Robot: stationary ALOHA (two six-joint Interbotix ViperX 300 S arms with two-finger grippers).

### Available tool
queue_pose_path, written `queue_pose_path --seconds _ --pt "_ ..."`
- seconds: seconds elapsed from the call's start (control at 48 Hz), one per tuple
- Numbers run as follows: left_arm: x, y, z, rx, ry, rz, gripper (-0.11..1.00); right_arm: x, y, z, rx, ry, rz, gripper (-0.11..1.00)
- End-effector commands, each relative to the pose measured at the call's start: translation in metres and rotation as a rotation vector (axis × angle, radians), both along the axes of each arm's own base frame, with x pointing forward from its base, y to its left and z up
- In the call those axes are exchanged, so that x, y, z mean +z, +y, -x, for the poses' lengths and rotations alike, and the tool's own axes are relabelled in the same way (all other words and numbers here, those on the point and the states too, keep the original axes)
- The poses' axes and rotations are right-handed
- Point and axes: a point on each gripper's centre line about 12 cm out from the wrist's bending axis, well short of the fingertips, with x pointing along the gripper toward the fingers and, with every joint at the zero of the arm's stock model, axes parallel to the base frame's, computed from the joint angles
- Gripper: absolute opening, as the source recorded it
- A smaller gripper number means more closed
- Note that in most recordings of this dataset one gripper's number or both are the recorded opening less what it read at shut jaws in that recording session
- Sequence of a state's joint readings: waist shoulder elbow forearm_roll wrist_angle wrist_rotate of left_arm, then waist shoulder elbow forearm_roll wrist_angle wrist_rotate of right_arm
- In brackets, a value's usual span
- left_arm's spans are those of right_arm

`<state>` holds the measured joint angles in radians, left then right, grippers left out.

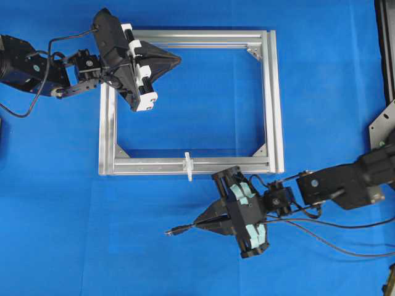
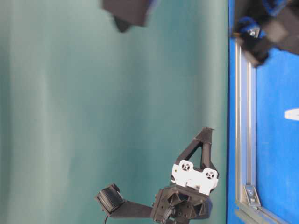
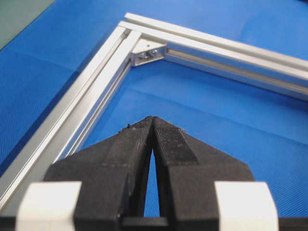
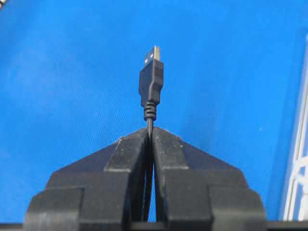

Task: Insert the wire through the string loop located in the center.
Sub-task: 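Close the right gripper on the cable just behind the USB plug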

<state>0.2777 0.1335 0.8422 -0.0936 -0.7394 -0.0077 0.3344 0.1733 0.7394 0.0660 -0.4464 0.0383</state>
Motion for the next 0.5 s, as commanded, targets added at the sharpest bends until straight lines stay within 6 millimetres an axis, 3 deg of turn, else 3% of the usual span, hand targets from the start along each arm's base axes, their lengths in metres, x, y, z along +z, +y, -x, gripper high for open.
queue_pose_path --seconds 0.0,0.208,0.479 --pt "0.013 0.000 -0.002 -0.002 -0.038 -0.013 0.00 0.029 0.002 -0.002 0.006 -0.042 -0.015 -0.02" --pt "0.013 0.000 0.000 -0.002 -0.035 -0.012 0.00 0.044 0.002 0.000 0.008 -0.058 -0.021 -0.02" --pt "0.012 0.000 0.001 -0.002 -0.032 -0.011 0.00 0.044 0.002 0.000 0.007 -0.056 -0.022 -0.02"
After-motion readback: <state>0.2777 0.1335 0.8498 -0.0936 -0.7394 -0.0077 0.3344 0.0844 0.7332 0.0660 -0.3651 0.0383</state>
